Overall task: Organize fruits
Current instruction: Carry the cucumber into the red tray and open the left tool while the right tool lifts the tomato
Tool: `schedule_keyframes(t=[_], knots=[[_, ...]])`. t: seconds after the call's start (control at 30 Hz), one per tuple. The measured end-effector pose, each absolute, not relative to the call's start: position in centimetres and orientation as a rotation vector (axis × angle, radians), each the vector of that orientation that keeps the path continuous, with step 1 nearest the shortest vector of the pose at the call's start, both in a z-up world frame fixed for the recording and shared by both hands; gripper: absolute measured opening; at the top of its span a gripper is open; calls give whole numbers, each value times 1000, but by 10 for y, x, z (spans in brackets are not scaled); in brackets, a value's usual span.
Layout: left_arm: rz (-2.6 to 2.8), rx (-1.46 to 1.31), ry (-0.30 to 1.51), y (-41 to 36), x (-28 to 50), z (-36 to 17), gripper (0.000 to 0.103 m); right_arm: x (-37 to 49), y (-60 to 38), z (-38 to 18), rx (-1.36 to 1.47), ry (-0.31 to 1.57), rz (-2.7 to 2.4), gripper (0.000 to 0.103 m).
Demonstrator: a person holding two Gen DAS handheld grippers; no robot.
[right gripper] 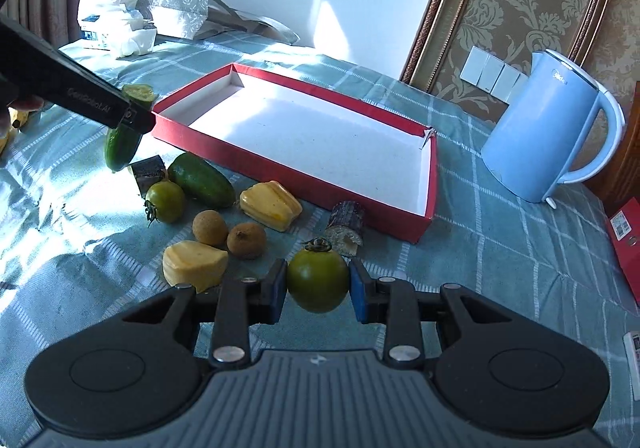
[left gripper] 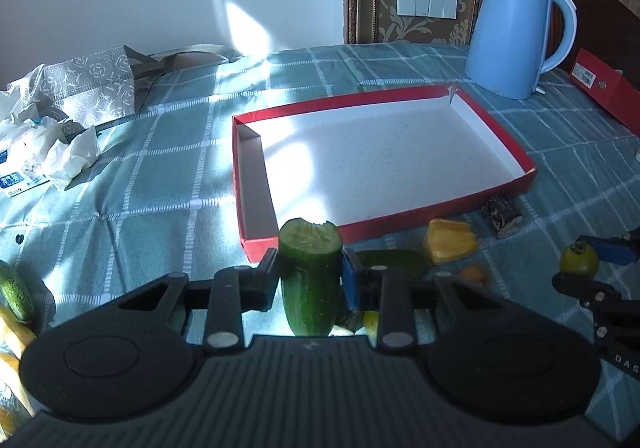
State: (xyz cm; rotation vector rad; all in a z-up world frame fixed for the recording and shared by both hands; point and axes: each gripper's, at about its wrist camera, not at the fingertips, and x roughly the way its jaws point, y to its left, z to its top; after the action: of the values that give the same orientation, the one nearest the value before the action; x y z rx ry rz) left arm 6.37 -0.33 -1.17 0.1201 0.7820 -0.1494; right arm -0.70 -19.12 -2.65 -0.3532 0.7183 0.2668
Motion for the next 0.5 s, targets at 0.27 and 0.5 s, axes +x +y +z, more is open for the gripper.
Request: schedule_keyframes(t=[0.27, 0.5], knots=[[-147, 106, 789, -32, 132, -16, 30, -8, -218, -23, -329, 741, 209, 32], [-124, 70, 830, -42, 178, -30, 30, -3, -238, -26, -319, 767, 178, 32]])
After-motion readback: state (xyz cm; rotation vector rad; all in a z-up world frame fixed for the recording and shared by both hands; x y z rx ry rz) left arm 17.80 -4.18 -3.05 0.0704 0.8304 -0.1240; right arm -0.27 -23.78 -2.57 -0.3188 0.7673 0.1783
